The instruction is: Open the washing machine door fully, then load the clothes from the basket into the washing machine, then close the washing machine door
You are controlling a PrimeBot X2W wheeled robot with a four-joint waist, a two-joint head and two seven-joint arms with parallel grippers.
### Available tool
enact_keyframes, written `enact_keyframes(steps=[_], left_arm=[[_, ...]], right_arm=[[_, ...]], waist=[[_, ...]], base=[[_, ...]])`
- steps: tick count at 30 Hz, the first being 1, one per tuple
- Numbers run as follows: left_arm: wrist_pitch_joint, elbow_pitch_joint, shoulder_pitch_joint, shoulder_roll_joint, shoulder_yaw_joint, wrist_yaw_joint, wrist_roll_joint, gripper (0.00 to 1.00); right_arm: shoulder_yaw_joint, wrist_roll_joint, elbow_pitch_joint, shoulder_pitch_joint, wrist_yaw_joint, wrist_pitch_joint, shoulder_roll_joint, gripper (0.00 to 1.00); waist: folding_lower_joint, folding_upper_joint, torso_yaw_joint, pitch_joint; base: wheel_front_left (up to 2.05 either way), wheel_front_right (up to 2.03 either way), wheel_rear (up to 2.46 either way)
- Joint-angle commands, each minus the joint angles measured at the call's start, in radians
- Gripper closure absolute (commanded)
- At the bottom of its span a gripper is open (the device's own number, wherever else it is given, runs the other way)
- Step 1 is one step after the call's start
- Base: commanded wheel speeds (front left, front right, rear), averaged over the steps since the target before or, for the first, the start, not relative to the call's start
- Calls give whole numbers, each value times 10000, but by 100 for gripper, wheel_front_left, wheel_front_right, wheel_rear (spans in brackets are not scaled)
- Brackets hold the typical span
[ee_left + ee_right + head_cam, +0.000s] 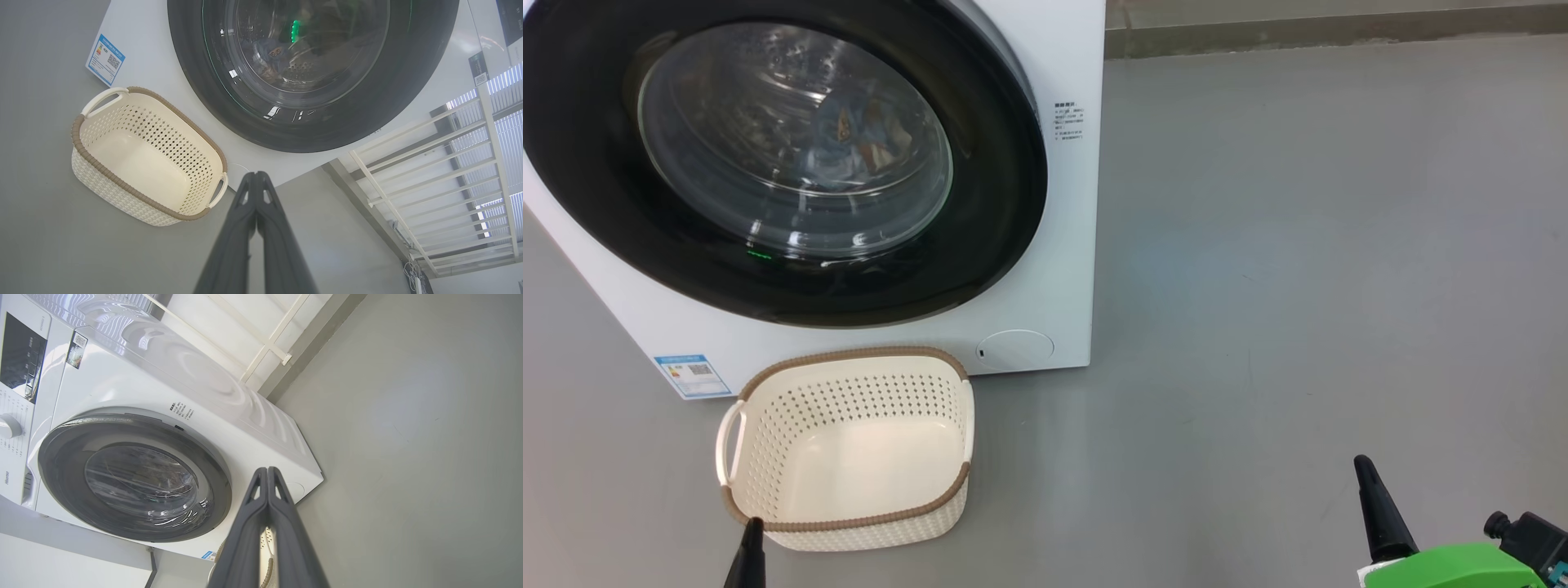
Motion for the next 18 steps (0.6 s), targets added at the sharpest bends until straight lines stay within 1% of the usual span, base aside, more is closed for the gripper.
enact_keyframes(steps=[1,18], left_arm=[[48,-162,-468,174,221,-15,-262,100],[541,77,-871,203,329,-19,-2104,100]], right_arm=[[37,285,-284,-496,-30,54,-96,100],[-61,2128,-304,-638,-38,554,-110,100]], waist=[[0,0,0,3],[0,0,1,54]], base=[[0,0,0],[0,0,0]])
